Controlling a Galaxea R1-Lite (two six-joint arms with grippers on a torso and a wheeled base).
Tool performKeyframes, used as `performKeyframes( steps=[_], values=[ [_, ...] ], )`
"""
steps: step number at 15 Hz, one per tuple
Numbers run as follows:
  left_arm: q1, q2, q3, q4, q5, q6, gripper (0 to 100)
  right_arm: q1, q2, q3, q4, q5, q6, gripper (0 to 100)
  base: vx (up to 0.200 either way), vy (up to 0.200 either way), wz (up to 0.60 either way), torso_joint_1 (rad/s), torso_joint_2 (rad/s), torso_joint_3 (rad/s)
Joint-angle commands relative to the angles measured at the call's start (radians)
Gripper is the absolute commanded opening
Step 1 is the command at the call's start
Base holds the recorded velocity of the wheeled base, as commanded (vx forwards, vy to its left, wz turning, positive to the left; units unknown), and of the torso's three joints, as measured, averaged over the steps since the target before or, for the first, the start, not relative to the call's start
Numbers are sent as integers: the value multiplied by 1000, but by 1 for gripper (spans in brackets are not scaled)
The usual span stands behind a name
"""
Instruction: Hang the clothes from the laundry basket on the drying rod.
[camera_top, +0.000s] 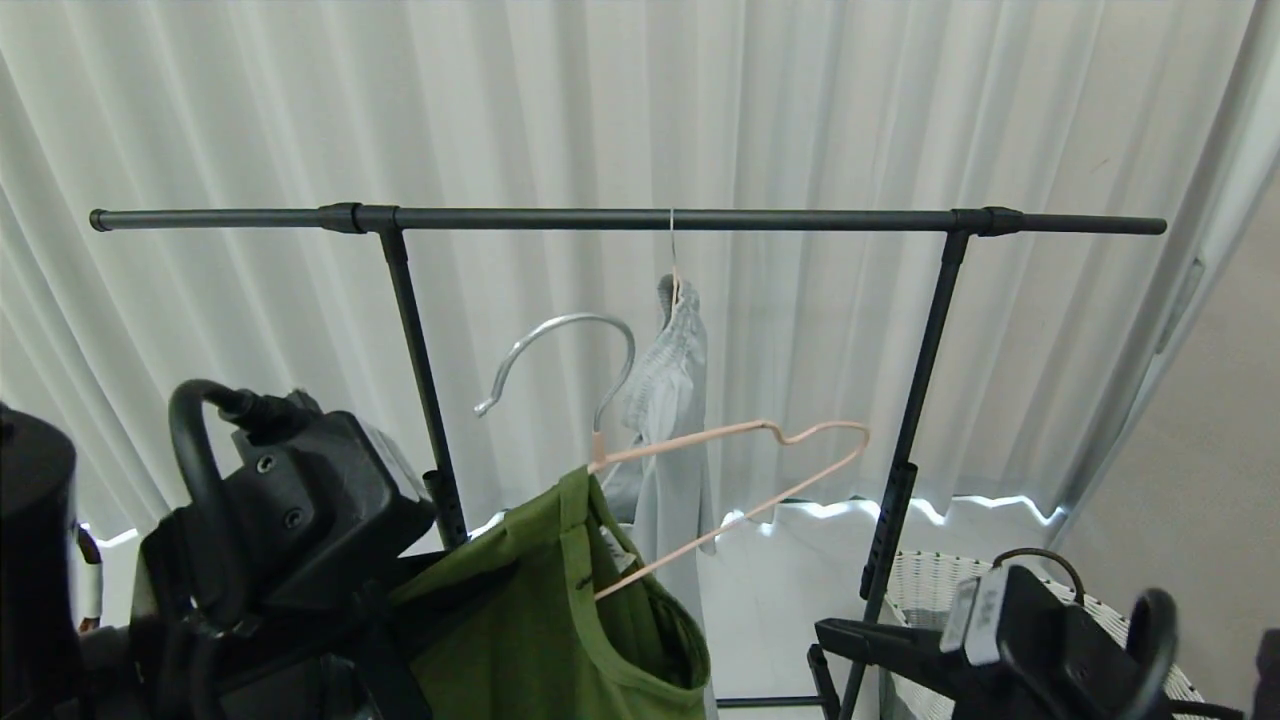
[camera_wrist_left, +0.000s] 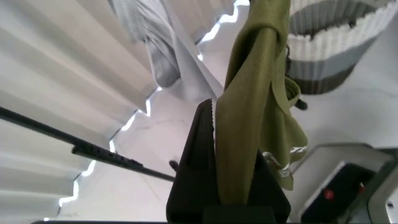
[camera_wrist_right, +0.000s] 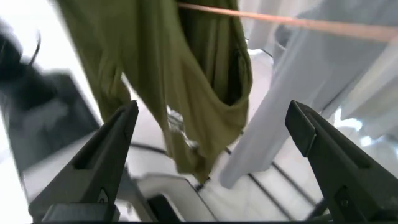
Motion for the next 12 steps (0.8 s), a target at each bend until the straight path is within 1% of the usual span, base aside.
performKeyframes(
  steps=[1,3,5,6,7,8,10,12],
  values=[
    [3,23,-32,0,6,1,0,-60,93,-71,-2,-1,51,100,0,0,0,0,0,0],
    [1,18,-39,0,19,1,0,-95,125,-99,-4,-6,77,100,0,0,0,0,0,0],
    [1,17,-53,0,19,1,0,-104,152,-101,-7,-10,91,100,0,0,0,0,0,0],
    [1,18,-62,0,19,1,0,-113,172,-101,-24,-12,110,100,0,0,0,0,0,0],
    [1,17,-71,0,18,1,0,-129,202,-101,-70,-15,143,100,0,0,0,0,0,0],
    [1,17,-76,0,18,1,0,-144,214,-108,-97,-13,150,100,0,0,0,0,0,0],
    [1,15,-82,0,18,2,0,-178,235,-136,-105,-13,151,100,0,0,0,0,0,0],
    [0,20,-97,0,15,1,0,-184,255,-133,-105,-13,151,100,0,0,0,0,0,0]
  ],
)
